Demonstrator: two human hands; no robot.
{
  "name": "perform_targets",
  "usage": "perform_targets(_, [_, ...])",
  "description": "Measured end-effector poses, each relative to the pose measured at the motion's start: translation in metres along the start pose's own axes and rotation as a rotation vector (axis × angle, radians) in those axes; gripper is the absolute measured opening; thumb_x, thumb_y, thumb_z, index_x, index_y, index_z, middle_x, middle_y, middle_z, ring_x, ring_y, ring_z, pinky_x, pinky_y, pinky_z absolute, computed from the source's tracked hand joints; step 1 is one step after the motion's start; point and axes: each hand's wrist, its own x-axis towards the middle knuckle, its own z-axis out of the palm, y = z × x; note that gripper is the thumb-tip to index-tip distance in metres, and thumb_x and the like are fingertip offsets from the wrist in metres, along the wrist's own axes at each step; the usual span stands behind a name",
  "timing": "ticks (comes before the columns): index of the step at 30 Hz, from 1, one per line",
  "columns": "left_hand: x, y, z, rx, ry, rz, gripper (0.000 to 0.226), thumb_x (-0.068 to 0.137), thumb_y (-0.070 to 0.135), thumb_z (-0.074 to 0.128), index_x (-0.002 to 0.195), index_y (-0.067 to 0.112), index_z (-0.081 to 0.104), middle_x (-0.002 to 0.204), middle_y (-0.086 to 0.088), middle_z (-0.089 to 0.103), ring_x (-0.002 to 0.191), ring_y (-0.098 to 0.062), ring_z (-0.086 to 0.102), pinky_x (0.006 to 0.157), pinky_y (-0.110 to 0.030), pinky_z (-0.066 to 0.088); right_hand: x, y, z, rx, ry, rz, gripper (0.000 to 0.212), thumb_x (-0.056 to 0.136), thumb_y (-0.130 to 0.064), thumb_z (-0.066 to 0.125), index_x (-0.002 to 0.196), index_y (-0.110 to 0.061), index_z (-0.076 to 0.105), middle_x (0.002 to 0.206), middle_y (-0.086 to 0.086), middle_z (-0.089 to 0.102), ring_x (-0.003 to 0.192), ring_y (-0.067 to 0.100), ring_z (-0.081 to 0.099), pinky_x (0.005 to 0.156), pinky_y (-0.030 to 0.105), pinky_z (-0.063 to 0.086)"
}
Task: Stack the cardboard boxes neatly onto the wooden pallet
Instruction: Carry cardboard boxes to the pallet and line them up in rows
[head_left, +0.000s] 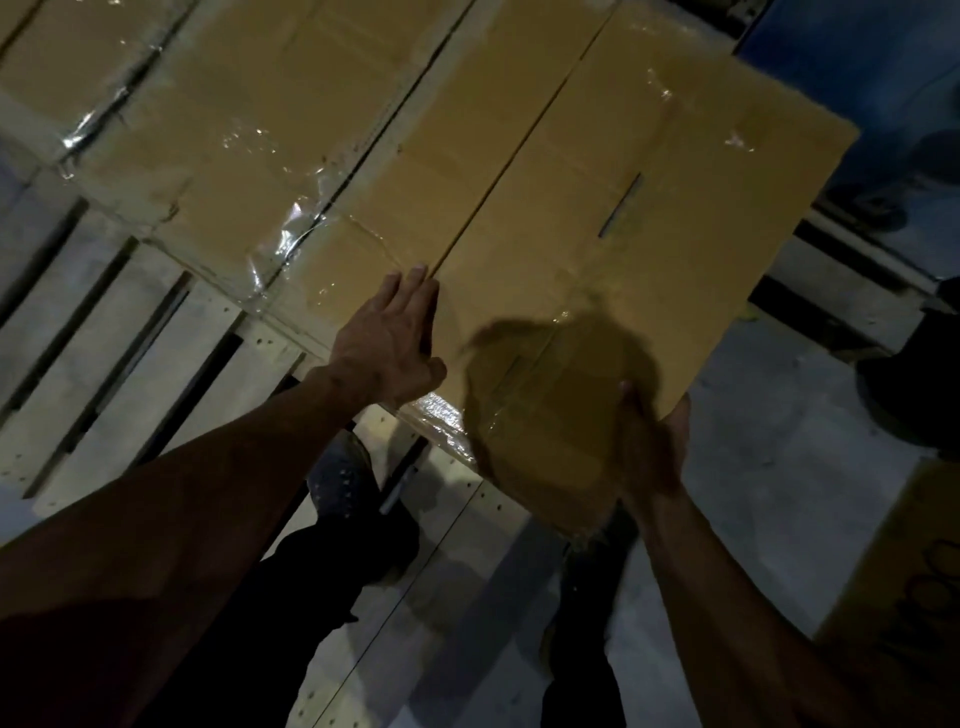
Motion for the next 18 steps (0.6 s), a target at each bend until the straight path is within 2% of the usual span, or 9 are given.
perform_targets(3, [-0.002, 0.013, -0.003, -0.012, -0.009, -0.051, 0.102, 0.084, 0.04, 0.065, 0.156, 0.011, 0.0, 0.165, -0.003, -0.008, 0.151, -0.028, -0.006, 0.119, -0.045, 0.018, 0.0, -0.005, -0.004, -0.014, 0.053, 0.012, 0.079, 0.09, -0.046, 0.069, 0.155, -0.022, 0.031, 0.149, -0.002, 0.043, 0.132, 0.022, 0.047, 0.101, 0.033, 0.042])
perform_targets(5, [-0.002, 0.023, -0.003, -0.015, -0.006, -0.091, 0.101, 0.084, 0.039, 0.066, 0.156, 0.01, 0.002, 0.165, -0.004, -0.007, 0.151, -0.029, -0.006, 0.119, -0.046, 0.019, -0.003, -0.005, 0.001, -0.027, 0.051, 0.036, 0.104, 0.074, -0.073, 0.069, 0.156, -0.025, 0.026, 0.156, 0.002, 0.037, 0.139, 0.027, 0.041, 0.113, 0.045, 0.037])
perform_targets(7, [0.0, 0.028, -0.003, -0.011, 0.006, -0.129, 0.097, 0.086, 0.039, 0.065, 0.155, 0.009, 0.004, 0.165, -0.004, -0.007, 0.151, -0.029, -0.004, 0.118, -0.047, 0.021, -0.004, 0.001, 0.002, -0.076, 0.094, 0.02, 0.112, 0.069, -0.081, 0.065, 0.157, -0.026, 0.023, 0.159, 0.006, 0.032, 0.143, 0.031, 0.036, 0.115, 0.054, 0.033])
perform_targets(9, [0.003, 0.033, -0.003, 0.019, 0.036, -0.145, 0.092, 0.088, 0.039, 0.065, 0.154, 0.009, 0.009, 0.165, -0.006, -0.004, 0.151, -0.03, 0.0, 0.118, -0.047, 0.023, -0.009, -0.012, -0.005, -0.085, 0.103, 0.04, 0.096, 0.08, -0.061, 0.072, 0.154, -0.015, 0.03, 0.155, 0.01, 0.038, 0.14, 0.032, 0.039, 0.113, 0.041, 0.034])
perform_targets(11, [0.008, 0.041, -0.001, 0.075, 0.062, -0.134, 0.083, 0.087, 0.04, 0.065, 0.15, 0.011, 0.02, 0.163, -0.013, 0.006, 0.149, -0.033, 0.011, 0.116, -0.047, 0.027, -0.012, 0.001, -0.013, -0.019, 0.084, 0.127, 0.069, 0.089, -0.034, 0.073, 0.145, -0.005, 0.043, 0.135, 0.007, 0.053, 0.124, 0.022, 0.051, 0.091, 0.011, 0.034])
perform_targets(12, [0.011, 0.045, -0.001, 0.078, 0.068, -0.139, 0.076, 0.086, 0.042, 0.064, 0.145, 0.014, 0.027, 0.159, -0.018, 0.013, 0.146, -0.036, 0.019, 0.113, -0.047, 0.031, -0.022, 0.002, -0.008, -0.003, 0.058, 0.156, 0.065, 0.09, -0.031, 0.073, 0.143, -0.005, 0.046, 0.128, 0.0, 0.054, 0.117, 0.015, 0.052, 0.085, 0.005, 0.033])
perform_targets(13, [0.015, 0.053, -0.001, 0.062, 0.073, -0.151, 0.068, 0.085, 0.044, 0.063, 0.139, 0.015, 0.032, 0.152, -0.022, 0.021, 0.14, -0.04, 0.028, 0.109, -0.048, 0.036, -0.029, 0.004, -0.005, 0.022, 0.04, 0.198, 0.071, 0.087, -0.037, 0.075, 0.144, -0.005, 0.046, 0.128, -0.003, 0.054, 0.117, 0.014, 0.053, 0.093, 0.007, 0.035])
perform_targets(15, [0.025, 0.071, -0.003, -0.001, 0.087, -0.194, 0.06, 0.083, 0.053, 0.06, 0.127, 0.017, 0.038, 0.136, -0.022, 0.032, 0.125, -0.045, 0.041, 0.101, -0.049, 0.043, -0.034, 0.024, 0.006, 0.112, 0.047, 0.237, 0.099, 0.067, -0.065, 0.075, 0.145, -0.011, 0.047, 0.136, 0.006, 0.059, 0.123, 0.024, 0.058, 0.106, 0.038, 0.046])
perform_targets(18, [0.048, 0.098, -0.005, 0.045, 0.131, -0.152, 0.071, 0.088, 0.059, 0.051, 0.141, 0.015, 0.033, 0.155, -0.02, 0.02, 0.143, -0.041, 0.022, 0.112, -0.05, 0.028, -0.033, 0.059, 0.016, 0.123, -0.042, 0.256, 0.12, 0.053, -0.085, 0.067, 0.15, -0.02, 0.041, 0.143, 0.006, 0.055, 0.127, 0.025, 0.055, 0.105, 0.045, 0.047])
